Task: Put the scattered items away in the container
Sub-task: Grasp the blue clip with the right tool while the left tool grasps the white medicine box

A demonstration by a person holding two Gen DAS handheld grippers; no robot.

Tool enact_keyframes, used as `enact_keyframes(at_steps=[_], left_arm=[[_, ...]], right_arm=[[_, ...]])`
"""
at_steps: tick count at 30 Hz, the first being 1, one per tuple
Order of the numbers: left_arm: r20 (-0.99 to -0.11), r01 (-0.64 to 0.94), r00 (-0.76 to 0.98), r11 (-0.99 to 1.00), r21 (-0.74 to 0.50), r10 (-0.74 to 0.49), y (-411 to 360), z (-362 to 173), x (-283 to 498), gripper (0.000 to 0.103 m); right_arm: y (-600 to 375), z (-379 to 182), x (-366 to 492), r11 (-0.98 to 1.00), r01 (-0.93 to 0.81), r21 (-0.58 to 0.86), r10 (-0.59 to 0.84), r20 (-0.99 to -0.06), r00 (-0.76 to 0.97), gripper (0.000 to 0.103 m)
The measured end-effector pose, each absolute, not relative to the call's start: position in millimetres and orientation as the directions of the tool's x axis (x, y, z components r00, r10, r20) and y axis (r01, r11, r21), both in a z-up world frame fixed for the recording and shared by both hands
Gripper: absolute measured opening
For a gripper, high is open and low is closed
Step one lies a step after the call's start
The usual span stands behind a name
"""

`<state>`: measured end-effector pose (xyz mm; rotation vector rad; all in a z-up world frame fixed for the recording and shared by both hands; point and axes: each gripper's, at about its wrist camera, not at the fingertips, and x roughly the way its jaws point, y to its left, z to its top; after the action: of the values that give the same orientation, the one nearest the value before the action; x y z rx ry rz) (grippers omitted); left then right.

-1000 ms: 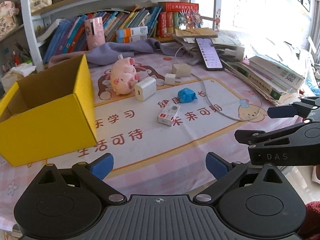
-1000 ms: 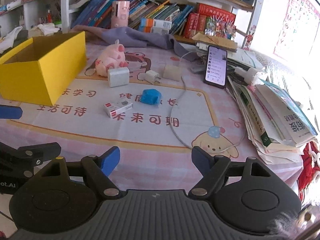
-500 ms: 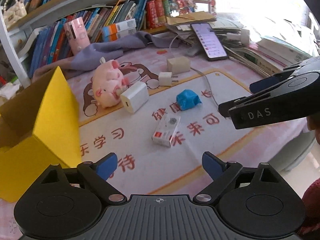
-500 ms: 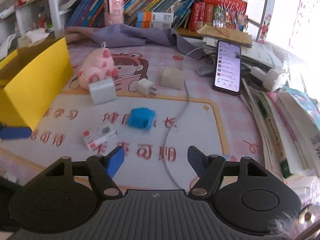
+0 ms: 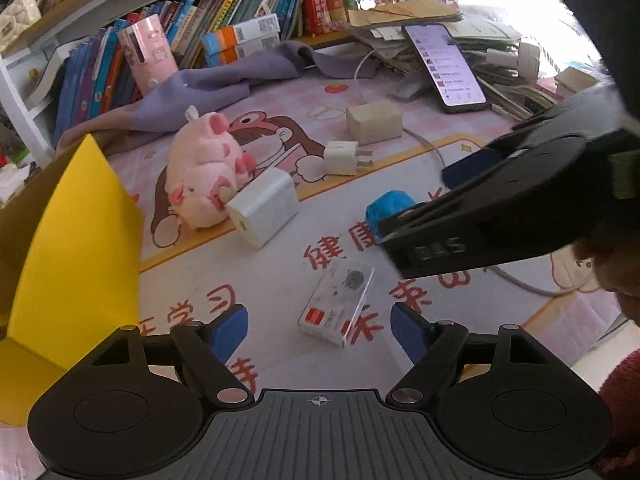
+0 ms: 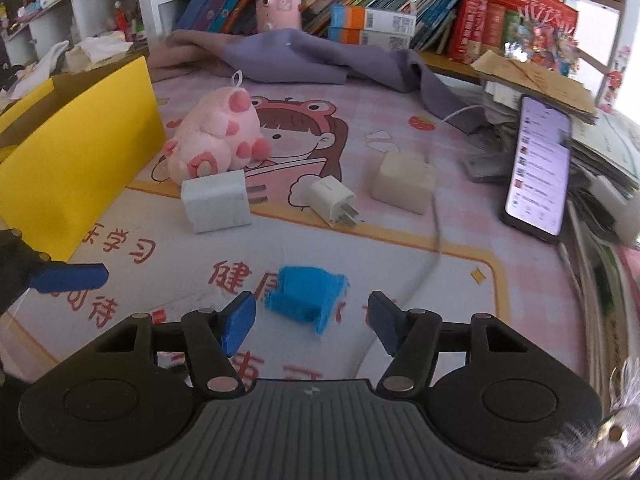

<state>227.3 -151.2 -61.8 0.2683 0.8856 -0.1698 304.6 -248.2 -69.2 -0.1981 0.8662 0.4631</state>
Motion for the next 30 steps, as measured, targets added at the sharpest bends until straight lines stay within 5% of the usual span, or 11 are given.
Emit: enact_keyframes(at_steps=[9, 18, 30], left_arm=[[-0.802, 0.198, 0.596, 0.975, 0.102, -0.038, -149.6, -68.0, 247.7, 0.062], [-0.829, 0.186, 0.554, 0.982, 0.042, -0.069, -150.6, -78.5, 264.4, 0.052], [-0.829, 0.14, 0.555, 0.99, 0.014, -0.067, -151.7, -79.2, 262.6, 0.05]], right_arm=[[-257.2, -82.4, 331.5, 0.875, -0.483, 0.028, 0.311, -0.797, 0.517, 0.045], [-268.3, -82.9, 337.7, 0.859, -0.511, 0.017, 0.315, -0.804, 0.504, 0.05], [-263.2, -92.6, 346.5, 0.852, -0.523, 0.016, 0.319, -0.808, 0.496, 0.059]])
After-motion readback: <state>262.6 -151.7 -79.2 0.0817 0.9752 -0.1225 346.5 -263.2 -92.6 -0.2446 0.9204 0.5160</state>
